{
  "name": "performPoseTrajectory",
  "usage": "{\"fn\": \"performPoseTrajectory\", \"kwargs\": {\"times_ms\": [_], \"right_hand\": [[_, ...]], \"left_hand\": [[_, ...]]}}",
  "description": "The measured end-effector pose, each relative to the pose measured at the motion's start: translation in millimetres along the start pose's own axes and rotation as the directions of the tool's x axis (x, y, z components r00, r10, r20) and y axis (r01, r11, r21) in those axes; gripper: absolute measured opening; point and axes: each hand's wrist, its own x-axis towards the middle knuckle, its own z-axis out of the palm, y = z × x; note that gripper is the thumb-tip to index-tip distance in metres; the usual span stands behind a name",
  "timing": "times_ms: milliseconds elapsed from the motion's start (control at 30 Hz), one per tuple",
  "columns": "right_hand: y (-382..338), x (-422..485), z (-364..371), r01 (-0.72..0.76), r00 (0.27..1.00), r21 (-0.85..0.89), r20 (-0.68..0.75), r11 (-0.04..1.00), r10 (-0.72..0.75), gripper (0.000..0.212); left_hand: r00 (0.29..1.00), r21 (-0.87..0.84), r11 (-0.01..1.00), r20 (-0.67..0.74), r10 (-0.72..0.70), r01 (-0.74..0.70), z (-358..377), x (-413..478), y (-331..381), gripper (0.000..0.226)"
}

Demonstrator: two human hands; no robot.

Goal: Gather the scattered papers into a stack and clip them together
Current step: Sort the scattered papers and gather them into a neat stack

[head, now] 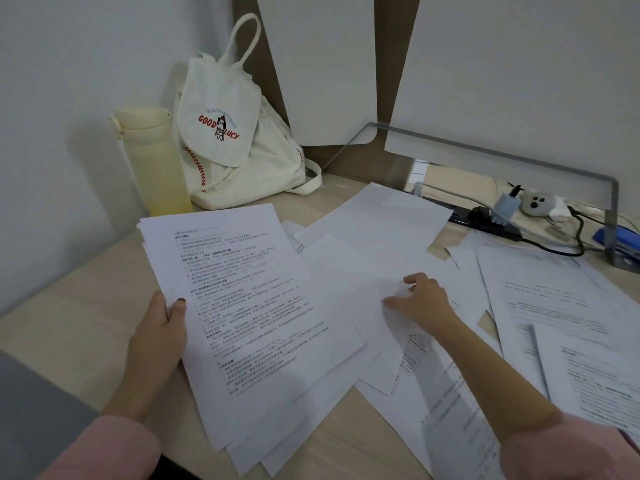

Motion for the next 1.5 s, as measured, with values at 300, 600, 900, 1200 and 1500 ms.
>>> {"fn": "performPoseTrajectory", "kwargs": {"times_ms": [300,600,900,1200,1500], "right_hand": [[6.9,-28.5,-3.9,-0.232,0.914,0.923,0.314,0.306,-0.255,0.033],[0.8,-34.6,-26.9,-0.065,0.995,0.718,-0.008,0.693,0.101,0.030],[-78.0,-91.9,-92.8,0.589,0.612,-0.039,-0.630,0.807,-0.477,0.030],[-60.2,-107.6,31.3,0.663,0.739,-0.228,0.046,0.713,-0.672,0.048],[-43.8,-95.5,79.1,0.691,0.720,-0.228,0.135,0.686,-0.681,0.060]], "left_hand": [[0.999,-0.098,0.995,0.012,-0.030,0.031,5.9,-4.6,2.0,0.015],[0.996,-0.249,0.968,0.083,0.010,0.011,17.4,-17.7,17.2,0.019],[0.989,-0.411,0.910,0.147,0.014,0.048,37.7,-25.6,31.9,0.026],[0.977,-0.434,0.901,0.181,0.111,-0.022,34.5,-32.3,27.1,0.057],[0.972,-0.344,0.938,0.202,0.118,-0.042,35.7,-33.3,29.7,0.024]]}}
